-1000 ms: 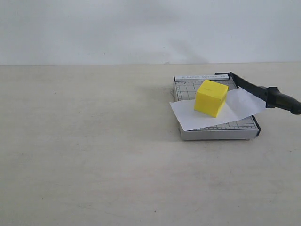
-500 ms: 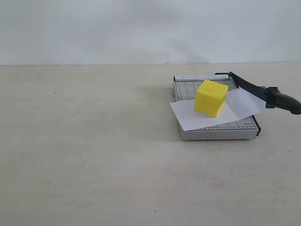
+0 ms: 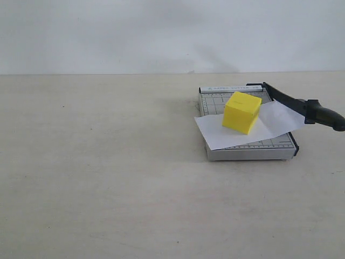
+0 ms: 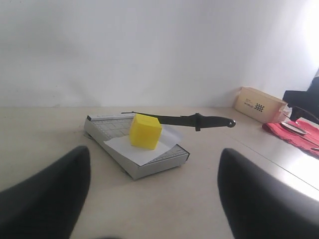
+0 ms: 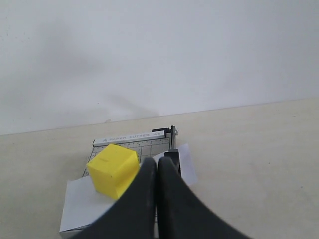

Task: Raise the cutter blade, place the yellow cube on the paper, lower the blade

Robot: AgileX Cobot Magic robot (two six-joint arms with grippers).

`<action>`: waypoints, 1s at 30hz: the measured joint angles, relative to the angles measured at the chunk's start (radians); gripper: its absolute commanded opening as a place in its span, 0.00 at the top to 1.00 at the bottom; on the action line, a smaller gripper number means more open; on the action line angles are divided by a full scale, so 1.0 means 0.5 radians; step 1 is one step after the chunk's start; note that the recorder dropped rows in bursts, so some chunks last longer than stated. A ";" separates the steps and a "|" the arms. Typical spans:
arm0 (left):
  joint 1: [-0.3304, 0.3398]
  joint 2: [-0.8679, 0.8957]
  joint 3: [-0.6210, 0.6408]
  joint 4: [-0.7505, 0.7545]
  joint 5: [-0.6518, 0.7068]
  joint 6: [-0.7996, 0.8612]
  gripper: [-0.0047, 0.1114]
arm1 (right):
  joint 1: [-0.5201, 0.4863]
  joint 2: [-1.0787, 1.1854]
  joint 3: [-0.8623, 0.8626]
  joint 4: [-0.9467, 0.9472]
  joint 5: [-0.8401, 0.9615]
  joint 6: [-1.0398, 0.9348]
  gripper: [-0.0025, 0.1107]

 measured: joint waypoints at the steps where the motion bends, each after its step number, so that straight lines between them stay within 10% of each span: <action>1: 0.000 0.000 0.000 0.000 0.000 0.000 0.37 | 0.000 0.000 0.000 0.000 -0.008 0.000 0.98; 15: 0.020 -0.005 0.094 0.000 0.003 0.000 0.37 | 0.000 0.000 -0.039 0.004 -0.023 -0.145 0.98; 30: 0.485 -0.159 0.094 0.000 0.003 0.000 0.37 | 0.000 0.000 -0.039 0.004 -0.039 -0.134 0.98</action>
